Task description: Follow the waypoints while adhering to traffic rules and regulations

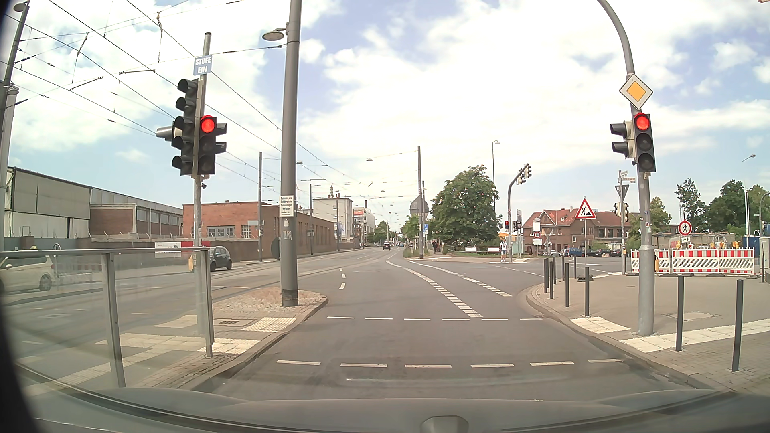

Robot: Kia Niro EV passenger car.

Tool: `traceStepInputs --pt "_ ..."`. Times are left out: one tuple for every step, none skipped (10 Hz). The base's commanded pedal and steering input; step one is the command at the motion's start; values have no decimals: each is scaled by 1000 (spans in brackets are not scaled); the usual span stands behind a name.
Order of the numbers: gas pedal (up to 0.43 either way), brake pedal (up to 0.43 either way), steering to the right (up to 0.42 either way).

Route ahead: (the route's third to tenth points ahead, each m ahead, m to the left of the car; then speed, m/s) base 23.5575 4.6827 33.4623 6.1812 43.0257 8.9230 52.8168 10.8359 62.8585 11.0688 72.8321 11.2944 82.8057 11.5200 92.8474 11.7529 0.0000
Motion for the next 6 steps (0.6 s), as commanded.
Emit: traceStepInputs --pt "0 293 -11" --pt "0 293 -11" --pt "0 293 -11" --pt "0 293 -11" --pt "0 299 -11" --pt "0 293 -11"
